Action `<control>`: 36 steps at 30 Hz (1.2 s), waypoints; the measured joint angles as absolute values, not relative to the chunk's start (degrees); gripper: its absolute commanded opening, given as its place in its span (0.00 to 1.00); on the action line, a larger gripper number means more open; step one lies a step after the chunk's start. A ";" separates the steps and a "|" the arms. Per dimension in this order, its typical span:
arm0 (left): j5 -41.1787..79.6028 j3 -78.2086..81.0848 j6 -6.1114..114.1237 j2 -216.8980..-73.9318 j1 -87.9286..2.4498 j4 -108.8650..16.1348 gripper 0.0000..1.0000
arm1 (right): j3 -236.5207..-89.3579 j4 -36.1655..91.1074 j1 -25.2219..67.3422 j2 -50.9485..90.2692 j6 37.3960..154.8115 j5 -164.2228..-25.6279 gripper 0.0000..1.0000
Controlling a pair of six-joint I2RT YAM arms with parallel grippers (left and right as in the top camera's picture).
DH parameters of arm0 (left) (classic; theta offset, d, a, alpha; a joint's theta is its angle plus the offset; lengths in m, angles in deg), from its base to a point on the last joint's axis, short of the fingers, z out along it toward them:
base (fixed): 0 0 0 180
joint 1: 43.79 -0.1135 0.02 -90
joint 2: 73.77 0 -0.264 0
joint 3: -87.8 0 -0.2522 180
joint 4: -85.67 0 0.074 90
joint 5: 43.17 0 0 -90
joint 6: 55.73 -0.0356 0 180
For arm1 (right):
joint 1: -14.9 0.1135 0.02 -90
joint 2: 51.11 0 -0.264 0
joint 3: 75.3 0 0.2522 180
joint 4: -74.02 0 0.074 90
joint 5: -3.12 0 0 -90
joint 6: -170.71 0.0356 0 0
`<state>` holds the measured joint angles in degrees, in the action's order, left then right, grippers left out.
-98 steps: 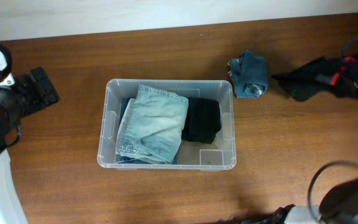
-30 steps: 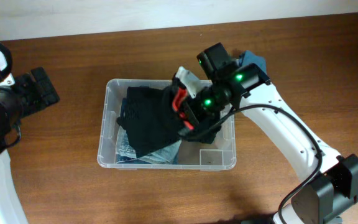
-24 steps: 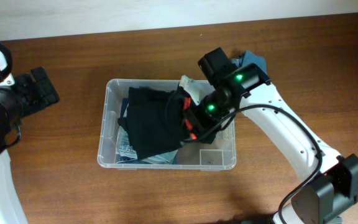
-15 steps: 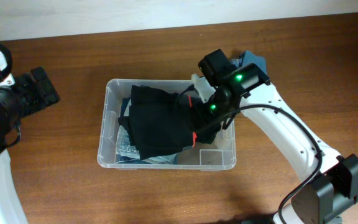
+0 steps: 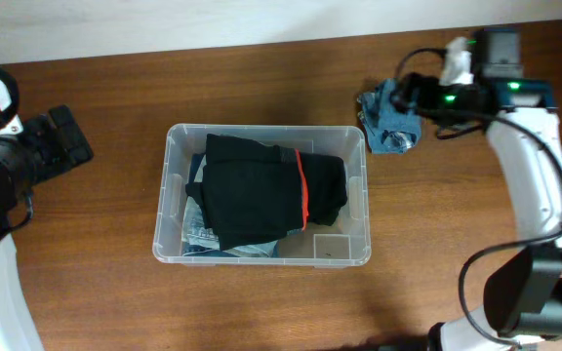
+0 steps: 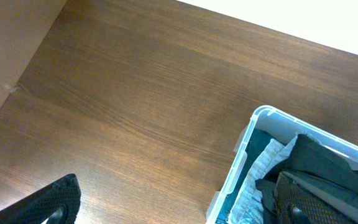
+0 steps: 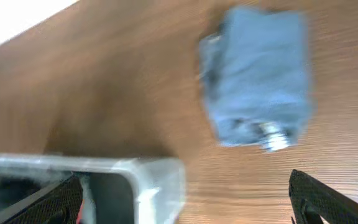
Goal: Pack container
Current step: 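Move the right gripper to the blue-grey garment and grasp it, then lift the blue-grey garment and carry it over the bin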
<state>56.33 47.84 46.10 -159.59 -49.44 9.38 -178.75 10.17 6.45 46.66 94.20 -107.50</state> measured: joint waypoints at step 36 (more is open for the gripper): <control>56.33 47.84 46.10 -159.59 -49.44 9.36 1.00 | -179.06 20.71 -1.90 75.47 98.95 -125.78 0.04</control>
